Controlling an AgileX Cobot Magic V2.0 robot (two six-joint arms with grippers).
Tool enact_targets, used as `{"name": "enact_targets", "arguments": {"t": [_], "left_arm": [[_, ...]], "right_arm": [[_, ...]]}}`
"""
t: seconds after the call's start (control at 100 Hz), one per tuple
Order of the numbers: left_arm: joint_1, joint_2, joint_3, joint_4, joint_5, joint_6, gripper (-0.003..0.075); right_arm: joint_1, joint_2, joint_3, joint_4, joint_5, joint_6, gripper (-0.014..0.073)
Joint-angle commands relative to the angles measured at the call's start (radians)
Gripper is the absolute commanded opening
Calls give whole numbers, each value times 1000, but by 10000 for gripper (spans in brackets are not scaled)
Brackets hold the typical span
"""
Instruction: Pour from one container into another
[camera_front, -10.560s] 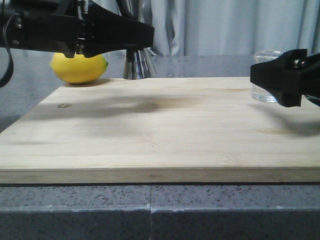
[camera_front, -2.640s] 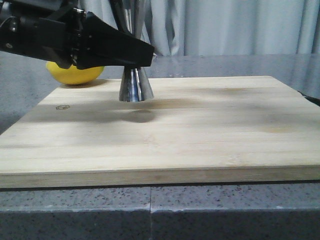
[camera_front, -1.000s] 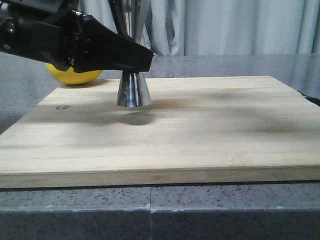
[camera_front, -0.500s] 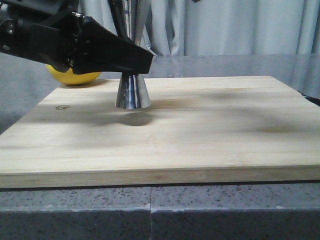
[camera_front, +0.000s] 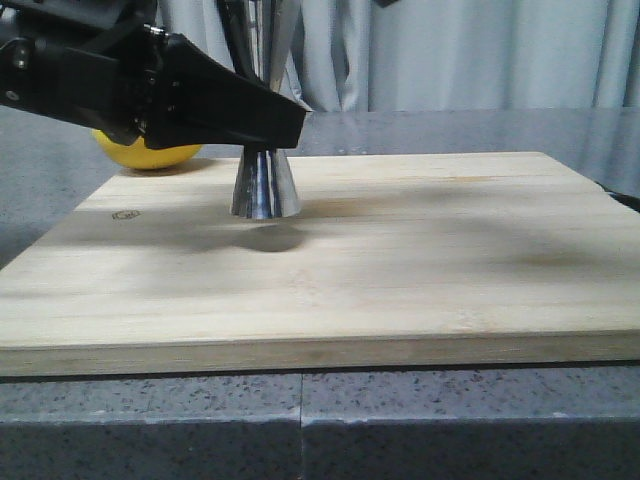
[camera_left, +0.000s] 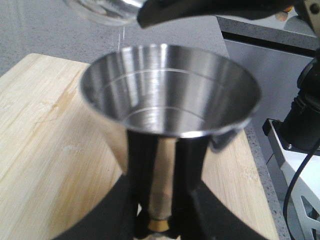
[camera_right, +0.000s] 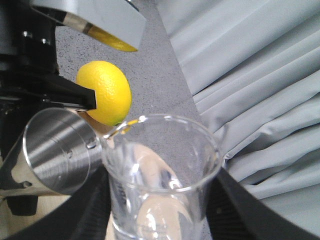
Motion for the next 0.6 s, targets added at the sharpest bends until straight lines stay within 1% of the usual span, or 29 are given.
{"name": "enact_targets", "arguments": {"t": [0.0,0.22,0.59], "left_arm": [[-14,-47,-27,-44,-98,-6,-2],[-35,-47,-27,-43,-98,-6,-2],[-35,-47,-27,-43,-96,-6,-2]], "right_arm": [[1,-35,-39,-13,-48,-5,142],[1,-35,-39,-13,-48,-5,142],[1,-35,-39,-33,-39,-5,142]]}}
